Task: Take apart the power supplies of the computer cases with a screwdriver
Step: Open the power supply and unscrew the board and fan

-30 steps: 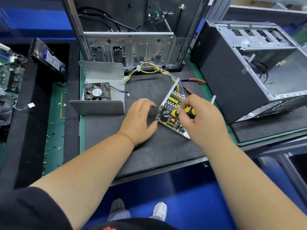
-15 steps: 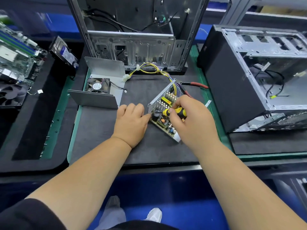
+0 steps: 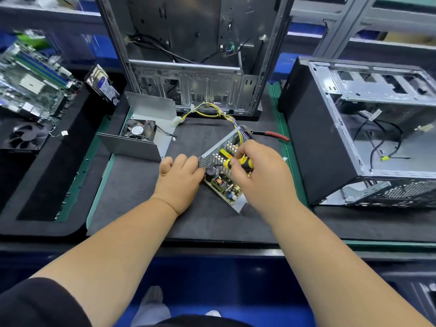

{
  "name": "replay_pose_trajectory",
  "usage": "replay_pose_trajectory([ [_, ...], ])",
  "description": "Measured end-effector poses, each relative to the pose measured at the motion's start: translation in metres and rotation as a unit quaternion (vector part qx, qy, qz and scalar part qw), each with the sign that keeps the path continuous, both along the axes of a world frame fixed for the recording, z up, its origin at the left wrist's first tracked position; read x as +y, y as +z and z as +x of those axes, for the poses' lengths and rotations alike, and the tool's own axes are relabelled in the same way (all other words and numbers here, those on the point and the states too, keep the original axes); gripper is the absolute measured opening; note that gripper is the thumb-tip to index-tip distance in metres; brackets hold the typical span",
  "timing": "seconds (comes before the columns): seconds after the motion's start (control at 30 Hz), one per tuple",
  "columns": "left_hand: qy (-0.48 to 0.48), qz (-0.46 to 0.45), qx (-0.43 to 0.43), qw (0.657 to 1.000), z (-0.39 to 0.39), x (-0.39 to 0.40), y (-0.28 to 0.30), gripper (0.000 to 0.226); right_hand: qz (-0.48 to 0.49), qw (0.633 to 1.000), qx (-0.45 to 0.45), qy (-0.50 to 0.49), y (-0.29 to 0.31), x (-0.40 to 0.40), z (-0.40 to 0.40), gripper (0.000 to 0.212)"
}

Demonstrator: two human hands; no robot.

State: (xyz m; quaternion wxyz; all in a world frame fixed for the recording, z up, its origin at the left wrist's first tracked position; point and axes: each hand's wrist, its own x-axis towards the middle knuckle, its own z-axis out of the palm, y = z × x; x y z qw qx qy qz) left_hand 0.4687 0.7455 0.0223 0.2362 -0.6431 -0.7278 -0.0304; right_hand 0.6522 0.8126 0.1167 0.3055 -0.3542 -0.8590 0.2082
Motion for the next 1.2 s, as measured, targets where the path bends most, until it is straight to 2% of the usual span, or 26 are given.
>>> replay_pose_trajectory([
  [0.2, -0.022, 0.045, 0.011, 0.999, 0.000, 0.001, -0.006, 0.032, 0.013, 1.000, -0.002, 0.001, 0.000, 0.007, 0.005, 0.008],
  [0.4, -0.049, 0.044, 0.027, 0.997, -0.004, 0.004, -0.009, 0.036, 0.008, 1.000, -0.003, 0.004, 0.001, 0.011, 0.005, 0.008],
  [0.77, -0.049, 0.067, -0.008, 0.997, -0.003, -0.001, -0.010, 0.020, 0.003, 1.000, -0.002, 0.005, 0.002, 0.011, 0.003, 0.007],
  [0.87, -0.053, 0.078, -0.061, 0.994, -0.002, -0.011, -0.008, 0.010, -0.017, 1.000, 0.015, -0.011, 0.003, 0.010, 0.006, 0.007],
  [0.93, -0.045, 0.072, -0.164, 0.983, -0.004, -0.017, -0.001, 0.005, -0.047, 0.997, 0.040, -0.034, 0.003, 0.009, 0.008, 0.009],
  [1.0, -0.024, 0.073, -0.322, 0.943, -0.007, -0.024, 0.008, 0.006, -0.101, 0.988, 0.086, -0.073, 0.005, 0.008, 0.011, 0.015],
  [1.07, 0.008, 0.096, -0.485, 0.869, -0.009, -0.032, 0.015, 0.012, -0.154, 0.968, 0.157, -0.118, 0.006, 0.007, 0.014, 0.016],
  [1.2, 0.066, 0.120, -0.684, 0.717, -0.016, -0.043, 0.027, 0.020, -0.277, 0.899, 0.283, -0.188, 0.009, 0.011, 0.009, 0.018],
])
